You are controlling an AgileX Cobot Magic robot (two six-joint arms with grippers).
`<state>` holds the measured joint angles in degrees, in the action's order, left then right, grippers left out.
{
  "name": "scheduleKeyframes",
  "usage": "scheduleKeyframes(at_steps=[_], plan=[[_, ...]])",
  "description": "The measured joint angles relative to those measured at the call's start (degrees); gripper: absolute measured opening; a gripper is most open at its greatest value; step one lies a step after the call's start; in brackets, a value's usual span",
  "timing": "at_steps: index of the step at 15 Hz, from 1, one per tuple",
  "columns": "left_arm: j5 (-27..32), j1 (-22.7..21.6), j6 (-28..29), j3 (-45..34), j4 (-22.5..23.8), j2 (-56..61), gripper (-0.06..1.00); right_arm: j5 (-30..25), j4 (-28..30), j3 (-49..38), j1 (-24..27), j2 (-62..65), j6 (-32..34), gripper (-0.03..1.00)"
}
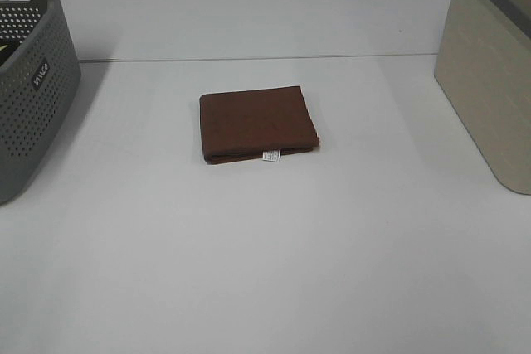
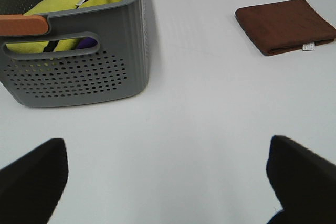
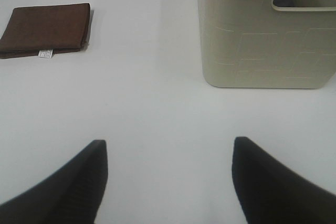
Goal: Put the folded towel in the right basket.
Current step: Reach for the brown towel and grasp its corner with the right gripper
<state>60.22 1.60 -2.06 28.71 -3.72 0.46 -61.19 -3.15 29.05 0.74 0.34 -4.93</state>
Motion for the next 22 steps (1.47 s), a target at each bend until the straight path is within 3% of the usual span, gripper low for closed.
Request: scheduleKeyframes(at_steps=[22], plan=[[0.00,0.00,0.00,0.00,0.00,0.00,0.98,0.00,0.00,0.00,0.00,0.00,0.00,0.65]])
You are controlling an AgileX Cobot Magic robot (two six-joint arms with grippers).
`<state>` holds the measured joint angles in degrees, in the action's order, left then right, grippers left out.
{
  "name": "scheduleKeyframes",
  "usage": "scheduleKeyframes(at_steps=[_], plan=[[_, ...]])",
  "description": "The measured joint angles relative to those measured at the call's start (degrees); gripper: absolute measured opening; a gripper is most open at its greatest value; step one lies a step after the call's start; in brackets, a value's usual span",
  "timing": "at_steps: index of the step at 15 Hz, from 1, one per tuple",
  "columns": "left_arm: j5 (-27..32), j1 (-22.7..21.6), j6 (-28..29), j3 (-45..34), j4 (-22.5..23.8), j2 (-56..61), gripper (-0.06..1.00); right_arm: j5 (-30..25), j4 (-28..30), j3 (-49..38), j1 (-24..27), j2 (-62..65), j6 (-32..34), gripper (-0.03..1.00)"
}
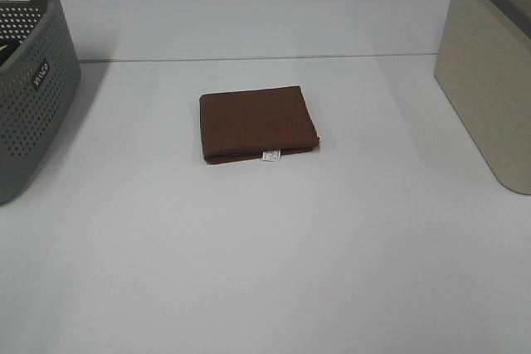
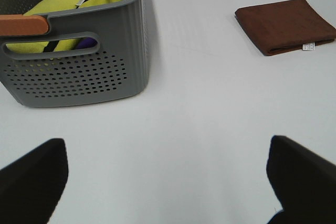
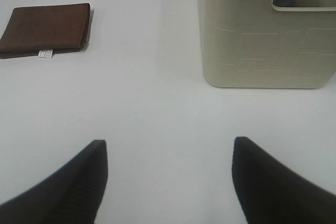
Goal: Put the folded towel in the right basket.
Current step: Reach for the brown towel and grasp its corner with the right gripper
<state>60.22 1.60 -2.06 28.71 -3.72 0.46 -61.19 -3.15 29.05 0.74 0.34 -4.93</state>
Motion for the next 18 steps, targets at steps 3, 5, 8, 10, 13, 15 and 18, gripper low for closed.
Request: scheduleKeyframes(at_steps=[3,5,8,10,13,15,18], plan=[[0.00,0.00,0.00,0.00,0.00,0.00,0.98,0.00,0.00,0.00,0.00,0.00,0.00,0.65],[0.00,0.00,0.00,0.00,0.00,0.00,0.98,0.00,0.00,0.00,0.00,0.00,0.00,0.65],[0.00,0.00,0.00,0.00,0.00,0.00,0.98,0.00,0.00,0.00,0.00,0.00,0.00,0.65],[0.00,0.00,0.00,0.00,0.00,0.00,0.98,0.00,0.00,0.00,0.00,0.00,0.00,0.65],[0.00,0.00,0.00,0.00,0.00,0.00,0.98,0.00,0.00,0.00,0.00,0.00,0.00,0.65],[0.00,0.00,0.00,0.00,0.00,0.00,0.98,0.00,0.00,0.00,0.00,0.00,0.00,0.65],[0.00,0.00,0.00,0.00,0.00,0.00,0.98,0.00,0.00,0.00,0.00,0.00,0.00,0.65]])
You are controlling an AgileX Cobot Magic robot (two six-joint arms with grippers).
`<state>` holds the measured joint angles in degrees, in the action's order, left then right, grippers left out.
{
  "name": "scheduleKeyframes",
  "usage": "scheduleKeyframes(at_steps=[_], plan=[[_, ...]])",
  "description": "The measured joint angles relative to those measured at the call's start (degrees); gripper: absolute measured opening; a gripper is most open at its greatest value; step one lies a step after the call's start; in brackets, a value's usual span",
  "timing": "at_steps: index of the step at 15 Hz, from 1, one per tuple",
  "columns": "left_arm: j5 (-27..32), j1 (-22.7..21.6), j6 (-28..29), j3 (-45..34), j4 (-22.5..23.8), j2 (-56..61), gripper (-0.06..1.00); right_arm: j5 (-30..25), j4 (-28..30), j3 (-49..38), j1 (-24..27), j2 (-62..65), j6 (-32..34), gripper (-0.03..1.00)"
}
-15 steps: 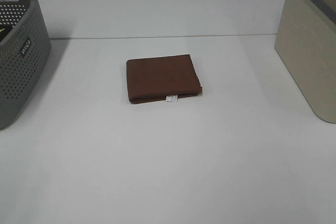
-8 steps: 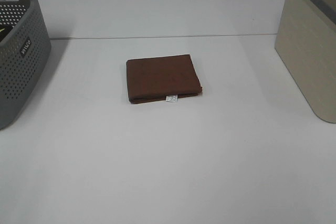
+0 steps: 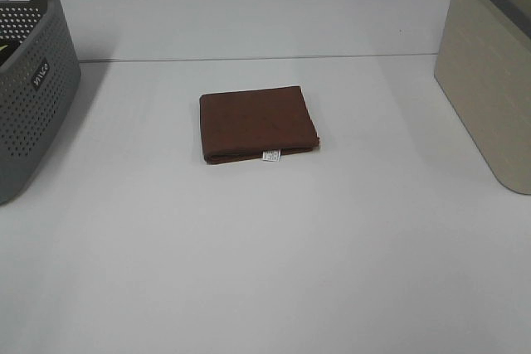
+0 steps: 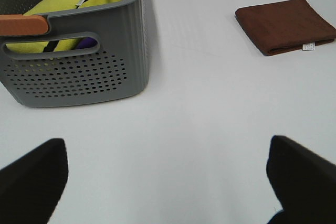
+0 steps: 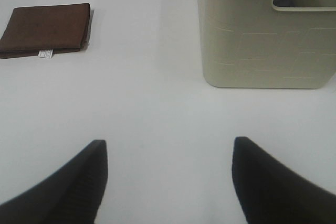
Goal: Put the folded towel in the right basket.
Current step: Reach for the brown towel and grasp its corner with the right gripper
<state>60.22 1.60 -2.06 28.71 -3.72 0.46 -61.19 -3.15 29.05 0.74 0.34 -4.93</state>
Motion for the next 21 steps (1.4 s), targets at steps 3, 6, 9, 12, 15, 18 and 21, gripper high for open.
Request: scheduleKeyframes(at_steps=[3,6,9,12,15,18,21], plan=[[0.00,0.00,0.00,0.00,0.00,0.00,0.98,0.00,0.00,0.00,0.00,0.00,0.00,0.65],[0.00,0.00,0.00,0.00,0.00,0.00,0.98,0.00,0.00,0.00,0.00,0.00,0.00,0.65],[0.00,0.00,0.00,0.00,0.00,0.00,0.98,0.00,0.00,0.00,0.00,0.00,0.00,0.65],[0.00,0.00,0.00,0.00,0.00,0.00,0.98,0.00,0.00,0.00,0.00,0.00,0.00,0.65],[0.00,0.00,0.00,0.00,0.00,0.00,0.98,0.00,0.00,0.00,0.00,-0.11,0.00,0.65],[0.00,0.00,0.00,0.00,0.00,0.00,0.98,0.00,0.00,0.06,0.00,-0.80,0.00,0.65],[0.00,0.00,0.00,0.00,0.00,0.00,0.98,8.65,-1.03,2.23,0.00,-11.97,0.92,0.65]])
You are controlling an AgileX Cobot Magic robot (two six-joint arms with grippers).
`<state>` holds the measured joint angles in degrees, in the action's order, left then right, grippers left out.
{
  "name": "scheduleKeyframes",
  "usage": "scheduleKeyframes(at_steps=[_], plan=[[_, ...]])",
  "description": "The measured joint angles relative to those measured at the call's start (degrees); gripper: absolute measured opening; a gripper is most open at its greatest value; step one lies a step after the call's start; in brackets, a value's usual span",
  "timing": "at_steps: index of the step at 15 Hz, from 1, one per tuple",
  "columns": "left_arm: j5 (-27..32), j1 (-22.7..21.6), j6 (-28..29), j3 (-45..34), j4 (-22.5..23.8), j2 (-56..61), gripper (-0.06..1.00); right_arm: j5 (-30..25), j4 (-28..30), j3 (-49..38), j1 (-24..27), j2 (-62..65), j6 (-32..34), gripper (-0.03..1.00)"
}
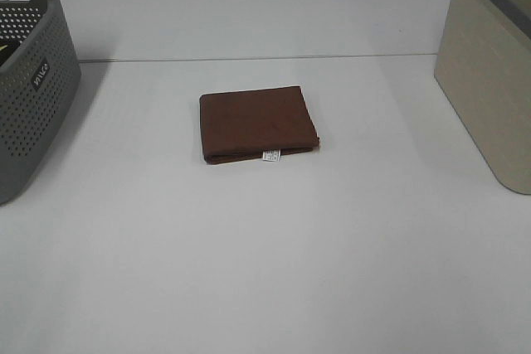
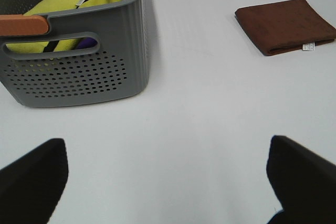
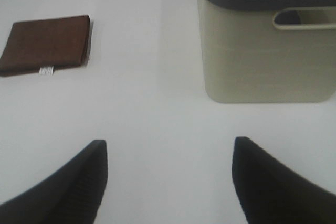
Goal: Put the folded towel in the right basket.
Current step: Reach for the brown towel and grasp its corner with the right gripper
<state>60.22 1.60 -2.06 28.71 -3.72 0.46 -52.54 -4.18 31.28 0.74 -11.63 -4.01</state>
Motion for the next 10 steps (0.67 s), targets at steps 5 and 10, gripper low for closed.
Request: scheduleKeyframes(at_steps=[5,10], plan=[[0.00,0.00,0.00,0.00,0.00,0.00,0.98,9.91,-5.10,12.95,0.00,-28.13,-2.98,0.65],[0.00,0.00,0.00,0.00,0.00,0.00,0.98,6.93,-6.53,30.60,0.00,-52.48,-6.76,0.65]])
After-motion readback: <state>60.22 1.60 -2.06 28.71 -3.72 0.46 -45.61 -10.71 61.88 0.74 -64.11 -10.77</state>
